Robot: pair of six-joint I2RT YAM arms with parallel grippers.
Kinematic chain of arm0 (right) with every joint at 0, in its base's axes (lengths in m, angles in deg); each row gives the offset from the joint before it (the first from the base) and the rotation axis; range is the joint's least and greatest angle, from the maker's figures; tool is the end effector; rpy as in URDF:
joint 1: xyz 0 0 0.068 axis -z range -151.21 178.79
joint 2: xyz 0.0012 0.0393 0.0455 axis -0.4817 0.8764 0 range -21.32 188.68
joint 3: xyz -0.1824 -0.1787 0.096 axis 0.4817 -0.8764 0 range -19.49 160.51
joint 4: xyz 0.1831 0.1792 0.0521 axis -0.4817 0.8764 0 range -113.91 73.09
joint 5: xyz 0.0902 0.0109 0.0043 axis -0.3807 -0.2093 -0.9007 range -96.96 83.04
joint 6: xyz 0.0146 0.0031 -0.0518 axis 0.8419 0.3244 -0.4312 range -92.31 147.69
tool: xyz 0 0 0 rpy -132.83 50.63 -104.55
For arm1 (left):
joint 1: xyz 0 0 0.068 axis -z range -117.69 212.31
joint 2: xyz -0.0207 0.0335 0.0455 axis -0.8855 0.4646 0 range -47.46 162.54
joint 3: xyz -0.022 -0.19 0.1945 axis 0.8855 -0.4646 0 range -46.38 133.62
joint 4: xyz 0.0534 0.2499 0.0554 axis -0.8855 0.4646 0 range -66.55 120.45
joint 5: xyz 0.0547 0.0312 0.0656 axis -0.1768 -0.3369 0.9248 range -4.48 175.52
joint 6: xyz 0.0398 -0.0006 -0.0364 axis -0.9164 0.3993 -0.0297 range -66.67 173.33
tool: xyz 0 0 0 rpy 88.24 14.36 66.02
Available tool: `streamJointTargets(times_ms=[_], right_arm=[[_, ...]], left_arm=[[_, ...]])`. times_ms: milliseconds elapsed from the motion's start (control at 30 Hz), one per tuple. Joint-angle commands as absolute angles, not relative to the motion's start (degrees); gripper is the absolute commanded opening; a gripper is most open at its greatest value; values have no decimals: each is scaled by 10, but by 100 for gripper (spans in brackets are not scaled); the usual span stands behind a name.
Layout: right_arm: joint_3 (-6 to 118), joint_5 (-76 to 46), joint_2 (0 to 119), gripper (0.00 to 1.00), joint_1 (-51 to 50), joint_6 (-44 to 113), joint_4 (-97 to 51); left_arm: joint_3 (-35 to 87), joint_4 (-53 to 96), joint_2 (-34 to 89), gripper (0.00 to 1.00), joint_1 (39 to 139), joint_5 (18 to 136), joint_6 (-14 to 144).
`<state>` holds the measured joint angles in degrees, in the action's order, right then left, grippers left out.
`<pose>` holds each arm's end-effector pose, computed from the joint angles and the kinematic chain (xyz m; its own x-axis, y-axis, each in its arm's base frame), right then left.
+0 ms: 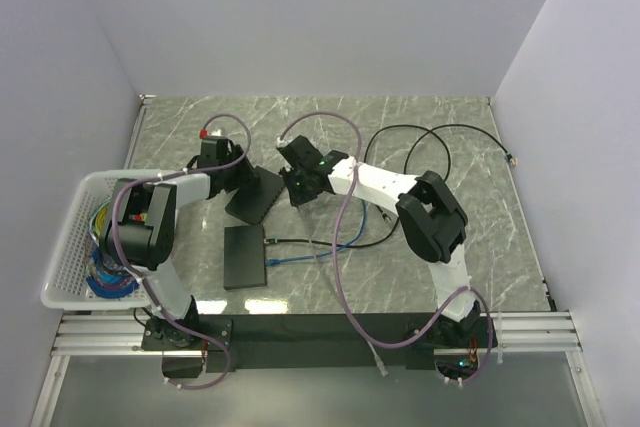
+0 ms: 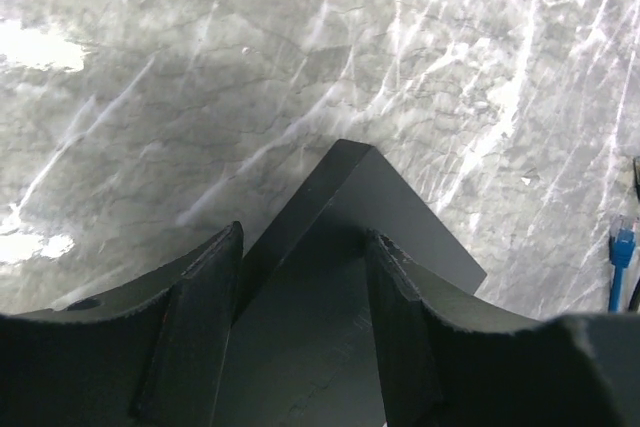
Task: Insert the plug into the switch port
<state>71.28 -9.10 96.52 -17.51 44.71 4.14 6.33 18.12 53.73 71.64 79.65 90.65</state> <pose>0.3109 0.3274 0.1989 -0.7577 -0.3697 -0.5378 -0.5391 0.8190 0.1966 0.3531 -0.0617 0.1539 -0.6792 -0.4996 -0.5377 -0.2225 0.8382 -0.4979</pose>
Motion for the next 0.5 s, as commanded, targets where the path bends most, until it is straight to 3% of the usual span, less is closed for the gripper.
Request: streamJointTargets(times_ms=[0, 133, 200, 467], right_arm=[[727, -82, 958, 0, -195, 403, 56], [756, -96, 987, 0, -209, 391, 75], [759, -99, 996, 0, -211, 390, 76], [794, -102, 1031, 0, -218, 389, 86]], left_arm=[[53, 203, 515, 58, 716, 828, 913], [38, 199, 491, 63, 715, 853, 924], [25, 186, 483, 99, 715, 852, 922], [2, 174, 456, 94, 715, 839, 905]])
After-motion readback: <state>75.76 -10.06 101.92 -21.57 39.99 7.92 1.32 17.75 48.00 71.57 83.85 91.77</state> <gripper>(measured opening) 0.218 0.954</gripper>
